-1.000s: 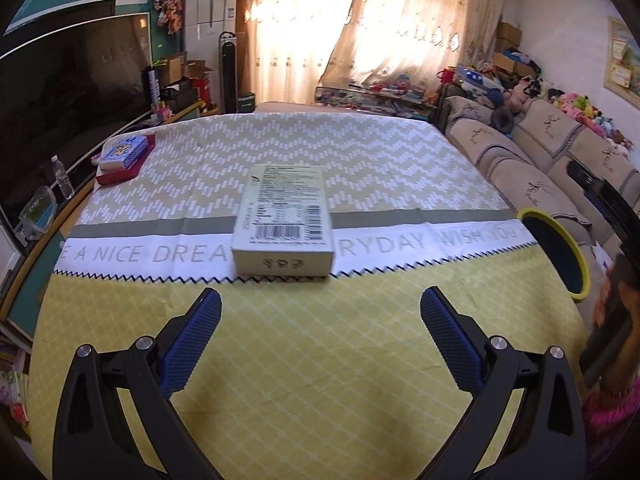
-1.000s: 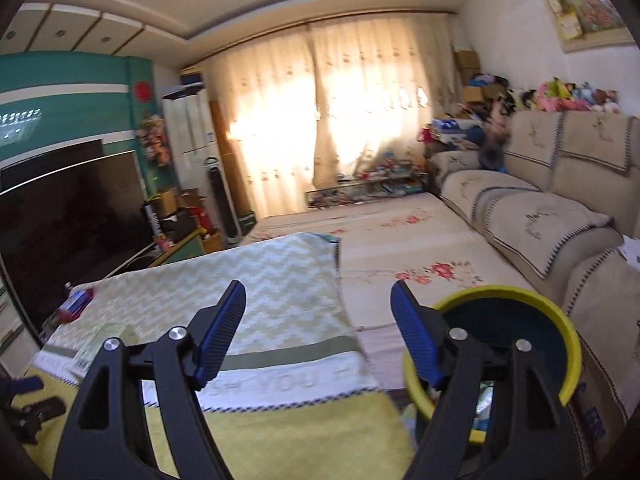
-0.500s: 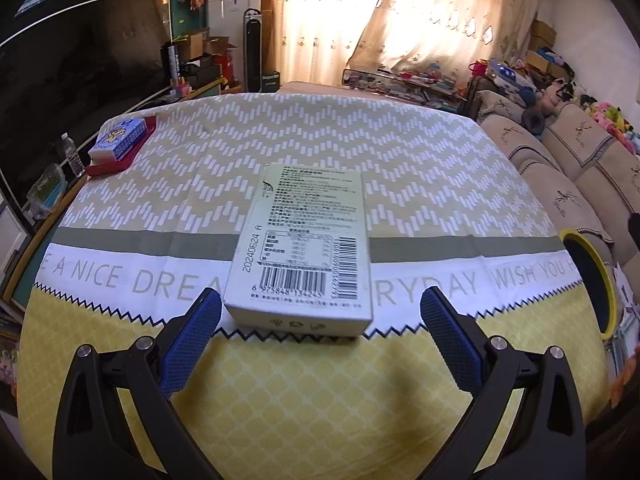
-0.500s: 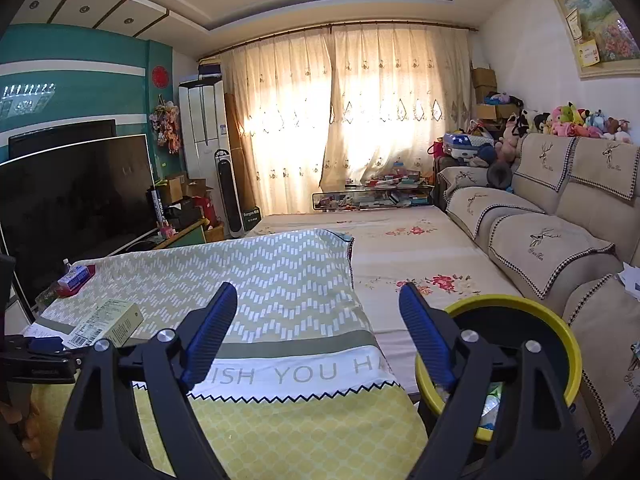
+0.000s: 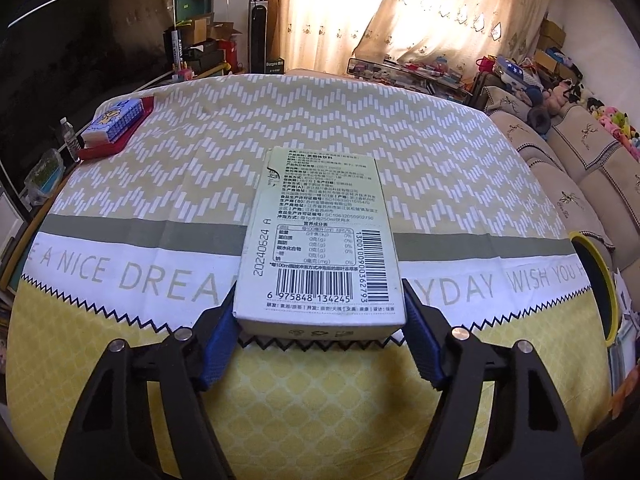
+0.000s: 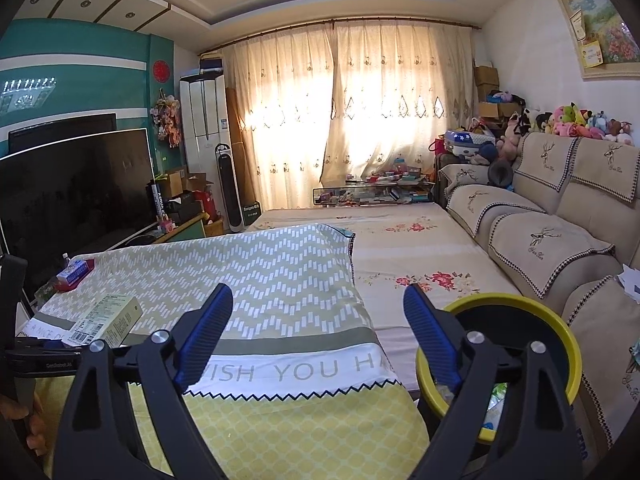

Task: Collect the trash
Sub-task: 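Carry the white box over the bin and open the left gripper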

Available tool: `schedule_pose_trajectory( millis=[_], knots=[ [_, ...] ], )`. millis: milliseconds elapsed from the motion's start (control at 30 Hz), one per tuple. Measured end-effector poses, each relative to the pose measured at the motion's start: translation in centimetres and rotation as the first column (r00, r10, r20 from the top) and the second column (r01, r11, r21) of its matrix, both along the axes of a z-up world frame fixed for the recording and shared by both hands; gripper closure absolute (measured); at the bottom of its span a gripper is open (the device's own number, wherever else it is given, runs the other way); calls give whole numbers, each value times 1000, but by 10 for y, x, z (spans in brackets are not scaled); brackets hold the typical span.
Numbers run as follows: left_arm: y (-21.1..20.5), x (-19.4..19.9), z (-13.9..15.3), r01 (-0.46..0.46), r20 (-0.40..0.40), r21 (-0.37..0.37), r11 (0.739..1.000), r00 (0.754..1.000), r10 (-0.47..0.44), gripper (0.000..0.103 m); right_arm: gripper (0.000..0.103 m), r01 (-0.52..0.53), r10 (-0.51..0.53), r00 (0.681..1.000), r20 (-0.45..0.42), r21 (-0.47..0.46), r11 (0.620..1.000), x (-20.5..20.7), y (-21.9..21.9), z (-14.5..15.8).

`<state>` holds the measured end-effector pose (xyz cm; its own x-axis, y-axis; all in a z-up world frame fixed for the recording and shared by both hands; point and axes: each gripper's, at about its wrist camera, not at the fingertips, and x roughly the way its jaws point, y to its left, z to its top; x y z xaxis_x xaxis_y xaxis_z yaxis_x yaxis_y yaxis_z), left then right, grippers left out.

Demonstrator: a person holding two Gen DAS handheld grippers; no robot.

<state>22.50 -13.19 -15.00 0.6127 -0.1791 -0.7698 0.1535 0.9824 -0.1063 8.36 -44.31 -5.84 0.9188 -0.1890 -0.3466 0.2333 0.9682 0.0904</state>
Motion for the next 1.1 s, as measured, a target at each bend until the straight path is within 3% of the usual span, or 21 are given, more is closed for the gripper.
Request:
schedule_pose_trajectory(
  millis=[167, 367, 600, 900, 1100],
  knots=[
    [0, -1, 1, -14, 11, 13, 1000, 1000, 14, 31, 19, 1, -1, 1000, 5, 13, 1000, -2, -2, 0],
    [5, -21, 26, -43, 137, 61, 997, 990, 34, 32, 19, 1, -1, 1000, 4, 21, 1000, -1, -3, 0],
    [-1, -48, 69, 10, 258, 69, 998, 966, -28, 32, 19, 1, -1, 1000, 4, 26, 1000, -1, -4, 0],
    [-26, -90, 114, 152, 332, 25, 988, 931, -152, 32, 19, 37, -41, 997, 71, 59, 998, -20, -19, 6],
    [-86, -95, 122, 347, 305, 6, 938, 893, -332, 32, 19, 163, -169, 981, 95, 68, 984, -54, -66, 29]
  ],
)
